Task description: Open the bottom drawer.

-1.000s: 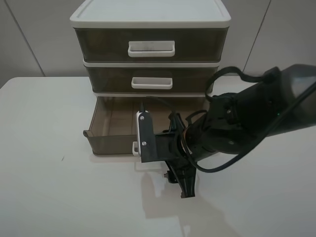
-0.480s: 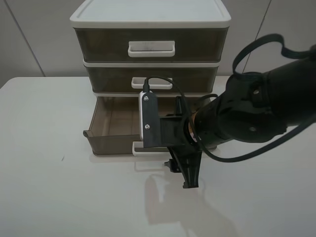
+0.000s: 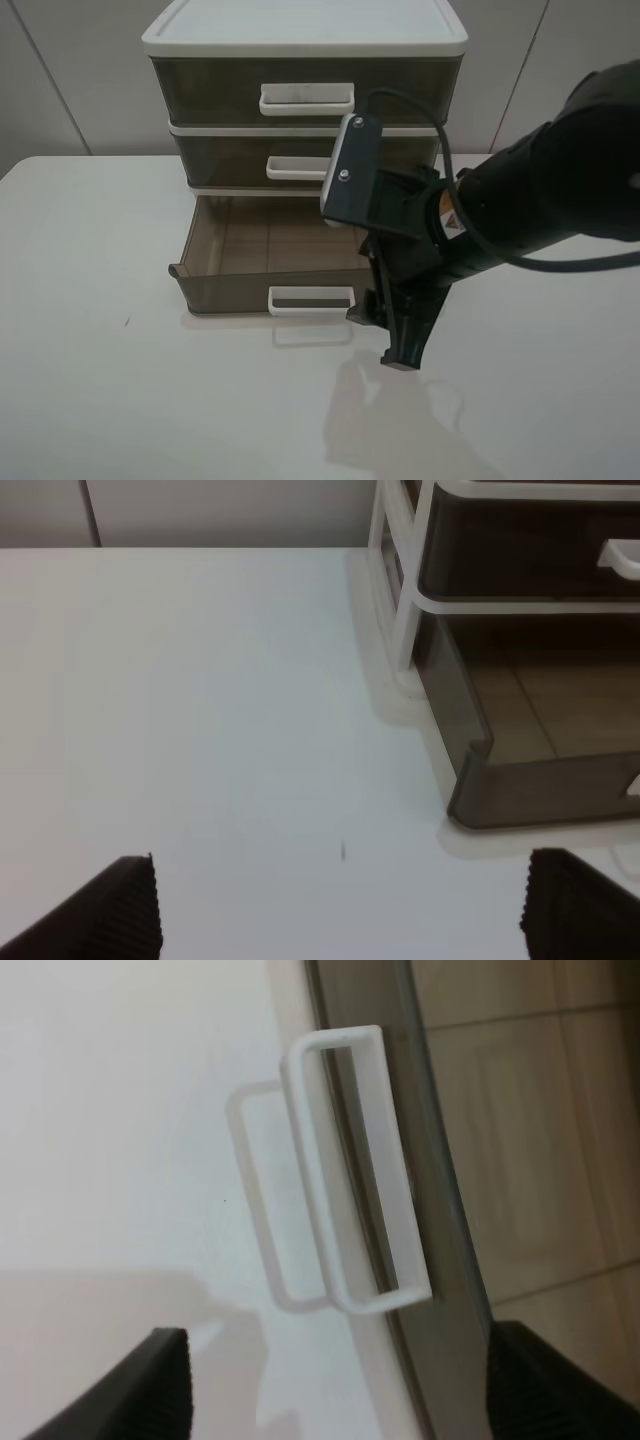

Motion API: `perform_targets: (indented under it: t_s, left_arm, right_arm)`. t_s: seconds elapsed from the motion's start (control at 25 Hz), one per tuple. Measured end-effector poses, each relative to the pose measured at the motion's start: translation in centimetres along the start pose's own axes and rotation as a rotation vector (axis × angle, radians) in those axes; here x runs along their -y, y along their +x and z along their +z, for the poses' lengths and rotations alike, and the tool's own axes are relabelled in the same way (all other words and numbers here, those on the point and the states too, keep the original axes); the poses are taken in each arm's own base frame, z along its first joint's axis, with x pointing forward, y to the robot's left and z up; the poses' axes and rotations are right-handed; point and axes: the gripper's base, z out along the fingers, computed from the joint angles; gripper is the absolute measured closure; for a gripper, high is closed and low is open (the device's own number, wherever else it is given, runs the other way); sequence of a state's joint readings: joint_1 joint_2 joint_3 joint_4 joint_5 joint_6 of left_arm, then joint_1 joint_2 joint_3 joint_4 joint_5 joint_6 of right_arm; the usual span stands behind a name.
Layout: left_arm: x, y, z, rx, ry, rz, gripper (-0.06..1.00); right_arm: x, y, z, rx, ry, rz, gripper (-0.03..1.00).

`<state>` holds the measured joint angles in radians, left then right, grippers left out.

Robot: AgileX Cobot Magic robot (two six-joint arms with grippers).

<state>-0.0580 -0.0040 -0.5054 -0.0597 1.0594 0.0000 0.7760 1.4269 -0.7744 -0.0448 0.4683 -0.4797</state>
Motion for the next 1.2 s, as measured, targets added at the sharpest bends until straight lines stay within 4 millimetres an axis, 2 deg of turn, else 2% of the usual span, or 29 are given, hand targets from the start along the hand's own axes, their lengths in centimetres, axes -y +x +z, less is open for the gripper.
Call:
perform_targets:
  t_s: [0.12, 0.32, 0.48, 0.64, 0.84, 1.2]
  left_arm:
    - [0.0, 0.0, 0.0, 0.000, 0.000, 0.000, 0.20]
    - [0.0, 0.0, 0.0, 0.000, 0.000, 0.000, 0.20]
    - [0.0, 0.0, 0.0, 0.000, 0.000, 0.000, 0.20]
    - [0.0, 0.0, 0.0, 0.000, 0.000, 0.000, 0.20]
    - [0.0, 0.0, 0.0, 0.000, 0.000, 0.000, 0.20]
    - [0.0, 0.0, 0.0, 0.000, 0.000, 0.000, 0.20]
  right_arm:
    - [1.9, 1.9, -1.9, -0.022, 0.025, 0.197, 0.35]
    - [4.7, 6.6, -5.8, -0.005, 0.158, 0.621, 0.35]
    - [5.2, 10.1, -9.7, 0.032, 0.283, 0.909, 0.35]
    - [3.9, 11.5, -13.9, 0.116, 0.384, 1.035, 0.35]
    - [1.0, 11.9, -17.6, 0.234, 0.454, 1.030, 0.35]
    - [-4.1, 13.2, -21.4, 0.372, 0.524, 0.976, 0.35]
